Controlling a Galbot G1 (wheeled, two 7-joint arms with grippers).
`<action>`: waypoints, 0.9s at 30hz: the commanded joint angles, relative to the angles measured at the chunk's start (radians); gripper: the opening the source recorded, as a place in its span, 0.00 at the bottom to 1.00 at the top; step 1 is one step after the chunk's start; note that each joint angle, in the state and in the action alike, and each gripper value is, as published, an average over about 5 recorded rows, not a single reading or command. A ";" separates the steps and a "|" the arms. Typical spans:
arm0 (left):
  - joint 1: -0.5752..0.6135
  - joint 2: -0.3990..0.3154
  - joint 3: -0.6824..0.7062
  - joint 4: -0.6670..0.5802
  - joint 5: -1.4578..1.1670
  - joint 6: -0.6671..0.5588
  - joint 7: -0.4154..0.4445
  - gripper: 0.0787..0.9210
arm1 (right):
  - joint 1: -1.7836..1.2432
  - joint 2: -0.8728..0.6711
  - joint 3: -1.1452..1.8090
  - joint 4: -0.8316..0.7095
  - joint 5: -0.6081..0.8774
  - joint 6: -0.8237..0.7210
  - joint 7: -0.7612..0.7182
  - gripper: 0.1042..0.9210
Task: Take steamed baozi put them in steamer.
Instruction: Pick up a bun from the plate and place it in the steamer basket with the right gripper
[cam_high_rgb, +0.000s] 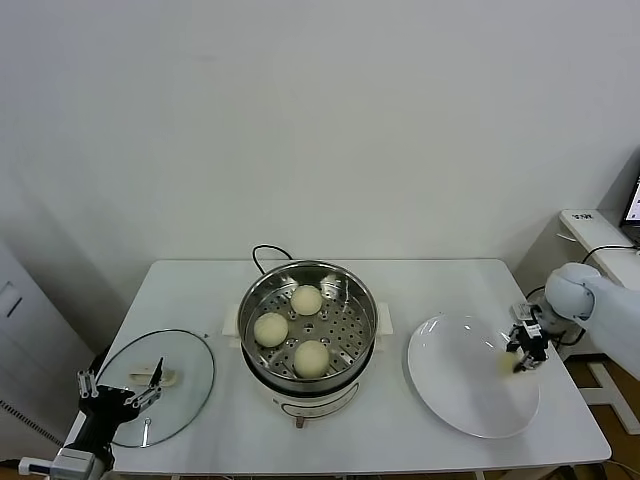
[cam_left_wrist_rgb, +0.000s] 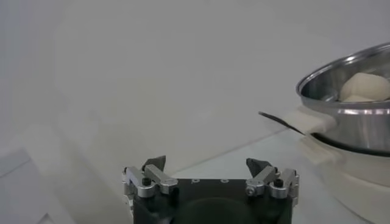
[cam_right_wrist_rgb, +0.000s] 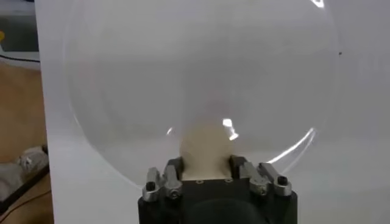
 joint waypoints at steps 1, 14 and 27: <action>0.003 0.000 -0.003 -0.005 -0.002 -0.002 0.000 0.88 | 0.522 0.155 -0.368 0.063 0.461 -0.106 0.005 0.32; 0.007 -0.014 -0.009 -0.004 -0.014 -0.012 0.001 0.88 | 0.672 0.489 -0.429 0.172 0.886 -0.352 0.109 0.37; 0.008 -0.013 -0.016 0.009 -0.027 -0.021 0.002 0.88 | 0.496 0.466 -0.488 0.291 0.759 -0.434 0.242 0.39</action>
